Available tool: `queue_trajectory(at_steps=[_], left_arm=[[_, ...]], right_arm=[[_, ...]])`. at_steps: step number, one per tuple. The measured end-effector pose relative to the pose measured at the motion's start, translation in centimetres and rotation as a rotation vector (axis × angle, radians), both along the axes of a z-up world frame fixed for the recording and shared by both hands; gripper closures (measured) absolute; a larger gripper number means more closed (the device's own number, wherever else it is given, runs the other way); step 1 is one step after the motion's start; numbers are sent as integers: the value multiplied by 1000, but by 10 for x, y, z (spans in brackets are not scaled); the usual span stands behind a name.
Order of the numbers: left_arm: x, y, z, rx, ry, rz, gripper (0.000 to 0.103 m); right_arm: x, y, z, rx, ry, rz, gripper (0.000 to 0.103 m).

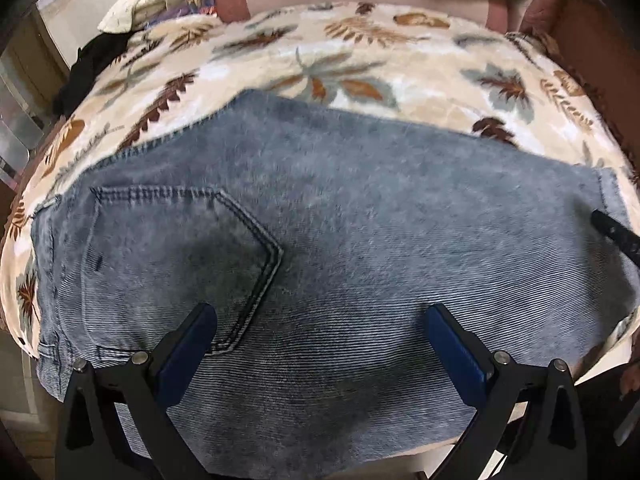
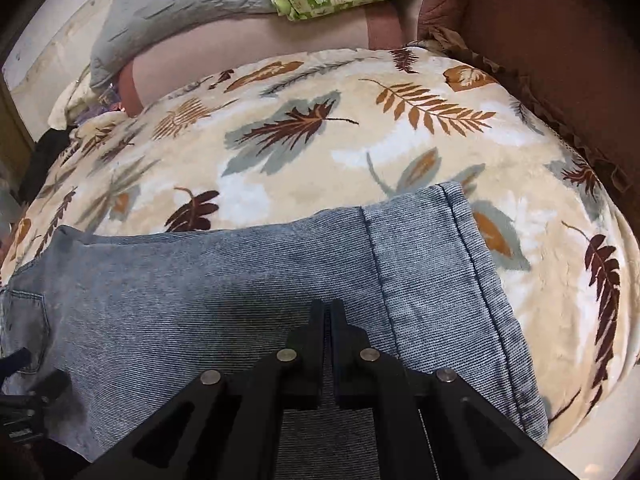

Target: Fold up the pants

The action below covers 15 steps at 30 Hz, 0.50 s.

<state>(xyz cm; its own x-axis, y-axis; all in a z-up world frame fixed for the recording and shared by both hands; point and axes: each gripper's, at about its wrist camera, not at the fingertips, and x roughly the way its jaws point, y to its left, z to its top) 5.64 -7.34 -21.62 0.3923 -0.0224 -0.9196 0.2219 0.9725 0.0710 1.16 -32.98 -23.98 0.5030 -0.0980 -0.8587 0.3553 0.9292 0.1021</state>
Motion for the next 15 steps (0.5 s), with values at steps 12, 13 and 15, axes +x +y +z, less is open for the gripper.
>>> queue_trajectory(at_steps=[12, 13, 15], left_arm=[[3, -2, -8, 14, 17, -16, 0], [2, -2, -5, 15, 17, -12, 0], [1, -1, 3, 20, -8, -2, 0]], right_arm=[[2, 4, 2, -36, -4, 16, 97], [1, 3, 4, -17, -19, 17, 97], [-3, 4, 12, 8, -70, 24, 97]])
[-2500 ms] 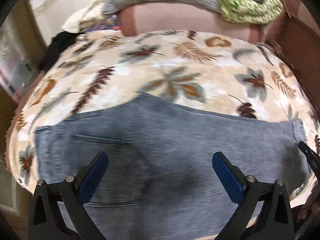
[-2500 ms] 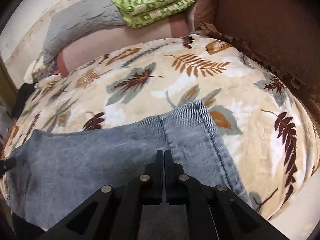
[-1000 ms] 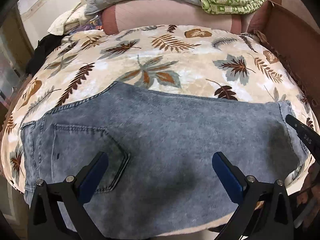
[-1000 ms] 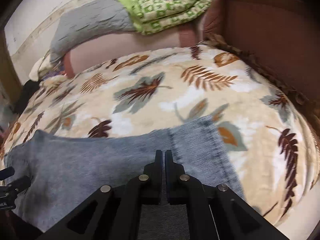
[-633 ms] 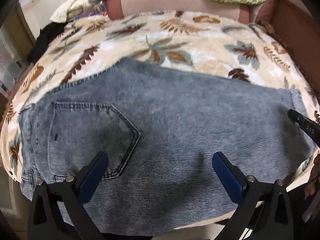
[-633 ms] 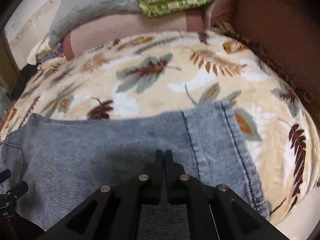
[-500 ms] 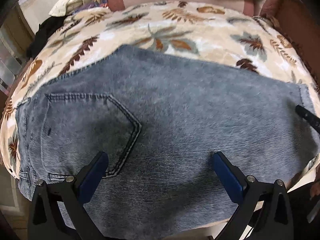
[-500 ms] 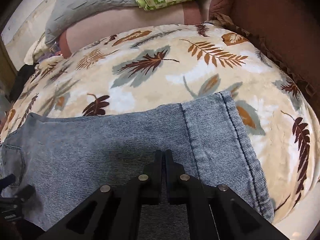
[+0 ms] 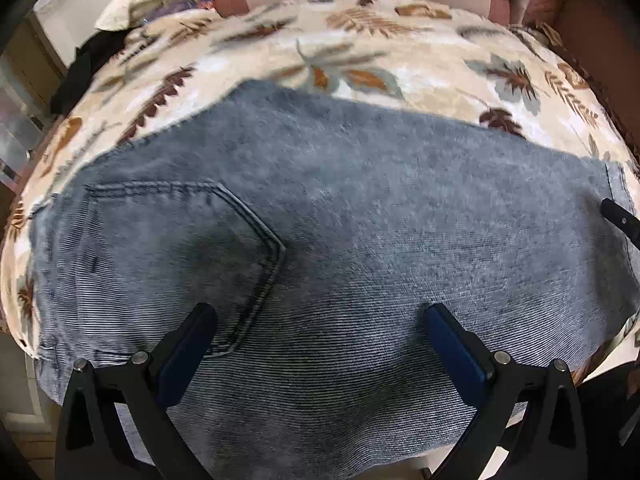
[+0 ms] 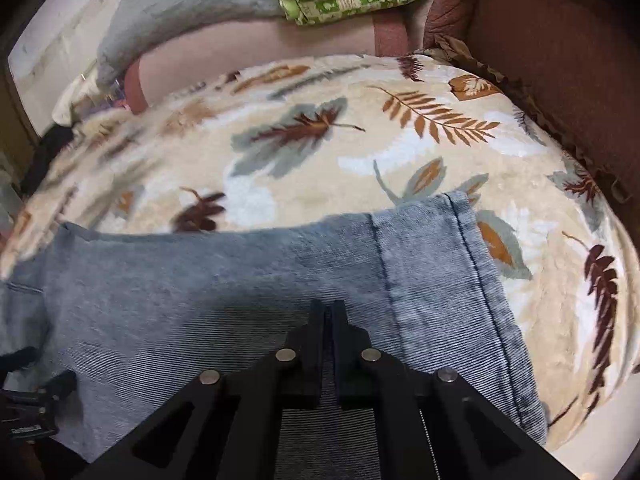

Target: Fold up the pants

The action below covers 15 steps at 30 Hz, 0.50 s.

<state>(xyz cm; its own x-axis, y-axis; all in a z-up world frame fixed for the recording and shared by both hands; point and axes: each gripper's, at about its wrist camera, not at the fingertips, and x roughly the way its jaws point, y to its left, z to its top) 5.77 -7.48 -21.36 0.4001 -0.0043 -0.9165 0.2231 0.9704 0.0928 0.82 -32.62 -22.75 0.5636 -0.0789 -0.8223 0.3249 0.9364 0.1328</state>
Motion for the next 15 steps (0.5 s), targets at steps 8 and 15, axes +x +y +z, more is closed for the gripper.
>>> queue_trajectory(at_steps=[8, 15], left_arm=[[-9, 9, 40, -51, -112, 39, 0], [-16, 4, 54, -65, -157, 24, 0]], right_arm=[[-5, 36, 21, -72, -103, 147, 97], [-4, 47, 14, -79, -72, 200, 97]])
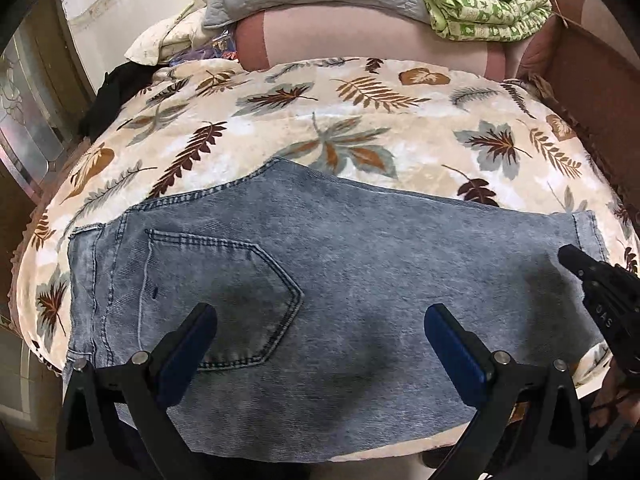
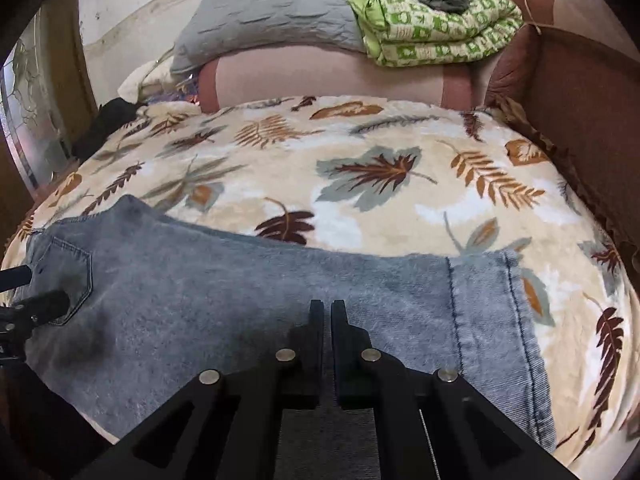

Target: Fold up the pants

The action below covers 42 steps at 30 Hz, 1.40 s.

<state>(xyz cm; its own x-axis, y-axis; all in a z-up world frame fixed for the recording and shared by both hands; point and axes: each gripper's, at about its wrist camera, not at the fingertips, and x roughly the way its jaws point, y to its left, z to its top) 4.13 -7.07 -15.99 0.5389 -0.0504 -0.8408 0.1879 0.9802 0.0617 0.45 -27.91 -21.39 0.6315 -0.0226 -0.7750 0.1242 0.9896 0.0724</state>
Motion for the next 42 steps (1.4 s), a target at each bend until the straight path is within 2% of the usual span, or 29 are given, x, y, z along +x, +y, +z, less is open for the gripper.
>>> queue_trajectory(at_steps=[7, 17, 18, 22, 27, 37, 42], left_arm=[[-5, -4, -11, 24, 13, -7, 0], [6, 2, -61, 74, 117, 12, 0], [6, 4, -62, 60, 115, 13, 0], [5, 4, -61, 67, 90, 1, 0], [3, 4, -50, 70, 46, 6, 0], [-1, 10, -26, 63, -30, 5, 0], [0, 18, -25, 57, -29, 19, 0]], right_arm=[[1, -13, -15, 16, 80, -42, 97], [8, -10, -27, -28, 125, -50, 97], [9, -9, -27, -34, 125, -51, 97], [12, -7, -26, -45, 124, -59, 97], [13, -6, -15, 36, 72, -61, 96], [24, 47, -5, 4, 35, 55, 96], [28, 63, -5, -21, 34, 75, 96]])
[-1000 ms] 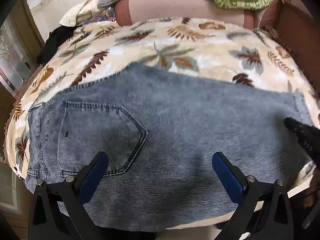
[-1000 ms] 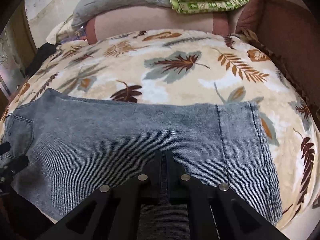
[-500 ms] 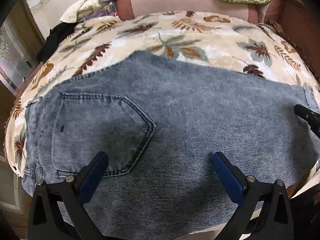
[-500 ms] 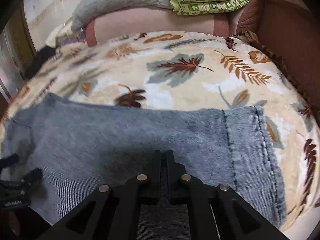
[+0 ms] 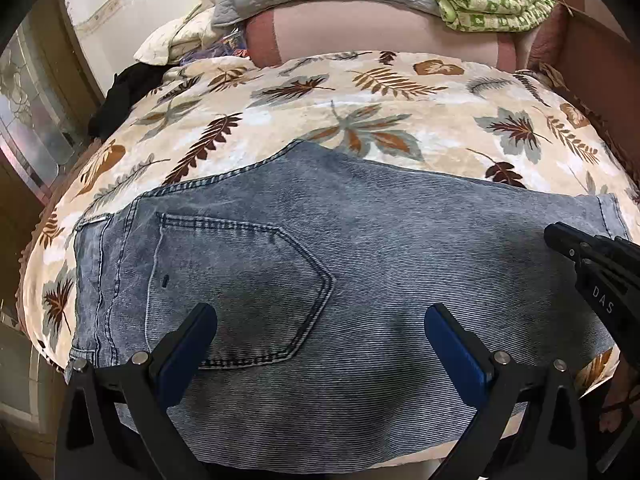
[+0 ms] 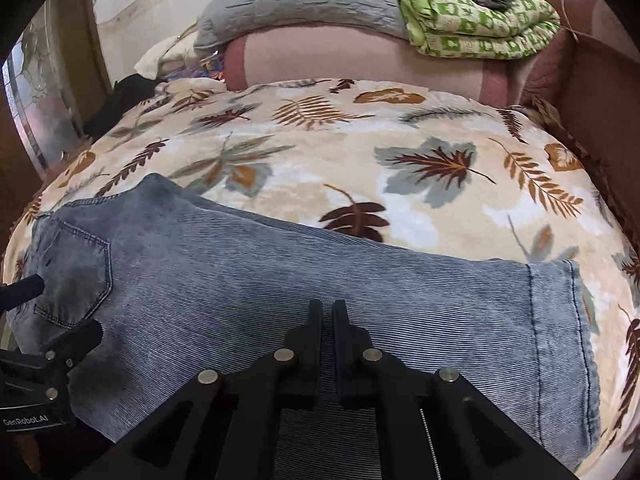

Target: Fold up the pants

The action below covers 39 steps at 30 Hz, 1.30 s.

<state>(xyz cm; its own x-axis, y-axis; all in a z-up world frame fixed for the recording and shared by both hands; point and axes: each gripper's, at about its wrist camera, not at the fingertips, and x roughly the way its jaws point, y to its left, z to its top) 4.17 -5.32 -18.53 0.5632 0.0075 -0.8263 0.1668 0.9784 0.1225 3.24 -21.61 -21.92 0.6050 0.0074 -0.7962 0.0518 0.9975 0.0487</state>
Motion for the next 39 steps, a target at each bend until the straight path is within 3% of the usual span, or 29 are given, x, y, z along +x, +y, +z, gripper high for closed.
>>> queue_trajectory(at_steps=[7, 23, 39], left_arm=[[2, 2, -4, 4, 8, 7, 0], [0, -14, -9, 31, 19, -21, 0], [-1, -23, -26, 46, 61, -37, 0]], right_arm=[[0, 10, 3, -55, -16, 19, 96], [-4, -7, 5, -53, -16, -22, 96], [-2, -27, -10, -84, 57, -78, 96]])
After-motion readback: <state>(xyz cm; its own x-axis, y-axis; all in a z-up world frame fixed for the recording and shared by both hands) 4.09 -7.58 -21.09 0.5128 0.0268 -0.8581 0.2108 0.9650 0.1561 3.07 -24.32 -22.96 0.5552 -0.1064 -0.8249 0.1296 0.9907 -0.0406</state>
